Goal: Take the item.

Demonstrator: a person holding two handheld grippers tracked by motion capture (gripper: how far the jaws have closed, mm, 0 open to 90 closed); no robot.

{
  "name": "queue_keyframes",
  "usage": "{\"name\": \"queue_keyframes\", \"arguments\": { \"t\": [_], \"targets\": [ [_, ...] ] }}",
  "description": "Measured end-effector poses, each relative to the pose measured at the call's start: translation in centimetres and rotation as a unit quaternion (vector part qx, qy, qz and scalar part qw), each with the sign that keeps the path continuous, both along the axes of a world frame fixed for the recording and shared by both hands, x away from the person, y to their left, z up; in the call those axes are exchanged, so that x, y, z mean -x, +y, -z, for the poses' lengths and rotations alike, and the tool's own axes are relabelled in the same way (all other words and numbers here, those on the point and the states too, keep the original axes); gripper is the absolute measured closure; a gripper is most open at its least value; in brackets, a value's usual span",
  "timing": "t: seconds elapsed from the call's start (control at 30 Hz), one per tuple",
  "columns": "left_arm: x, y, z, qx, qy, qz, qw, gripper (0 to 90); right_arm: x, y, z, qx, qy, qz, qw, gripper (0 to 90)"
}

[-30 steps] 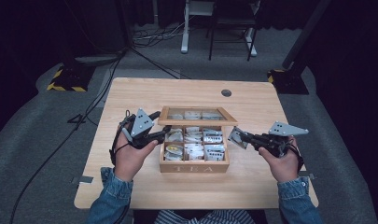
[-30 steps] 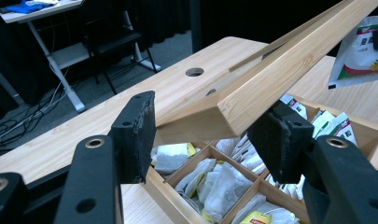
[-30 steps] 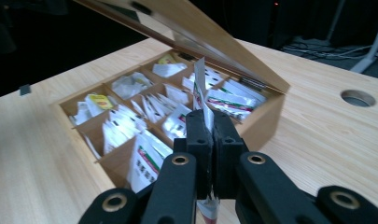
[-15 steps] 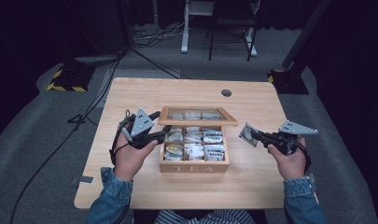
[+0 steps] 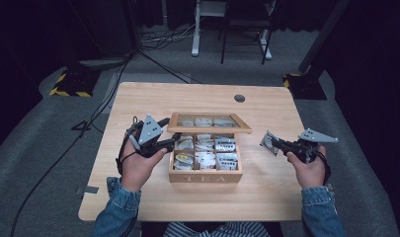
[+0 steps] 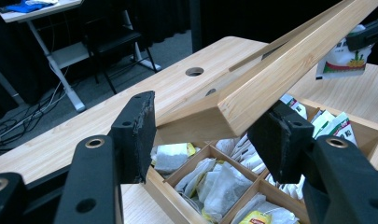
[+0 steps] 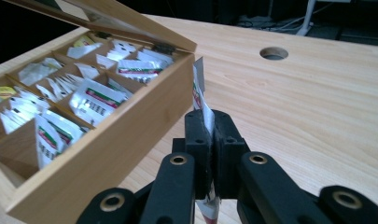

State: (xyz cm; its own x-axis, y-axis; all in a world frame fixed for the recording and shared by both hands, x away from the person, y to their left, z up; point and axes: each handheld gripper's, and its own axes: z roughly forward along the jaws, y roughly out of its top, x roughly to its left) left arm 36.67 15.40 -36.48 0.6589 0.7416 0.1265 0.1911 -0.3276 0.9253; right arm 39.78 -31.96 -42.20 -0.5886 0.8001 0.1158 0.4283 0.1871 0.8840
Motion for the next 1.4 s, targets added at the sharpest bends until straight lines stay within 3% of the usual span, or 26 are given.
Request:
{"name": "queue_keyframes", "arguments": {
  "t": [0.47, 1.17, 1.3, 1.4],
  "targets": [
    [0.0, 0.0, 0.0, 0.000, 0.001, 0.001, 1.0000, 42.8, -0.9, -0.8, 2.4, 0.014, 0.025, 0.027, 0.9992, 86.9],
    [0.0, 0.0, 0.0, -0.002, 0.002, 0.001, 1.0000, 42.7, -1.5, -0.4, 4.5, 0.008, 0.062, 0.028, 0.9977, 84.9],
    [0.0, 0.0, 0.0, -0.002, 0.001, 0.001, 1.0000, 42.8, -1.6, -0.6, 4.7, 0.011, 0.063, 0.035, 0.9973, 81.0],
    [0.0, 0.0, 0.0, -0.002, 0.002, 0.001, 1.0000, 42.8, -1.7, -0.8, 4.8, 0.022, 0.056, 0.044, 0.9972, 71.9]
  ]
}}
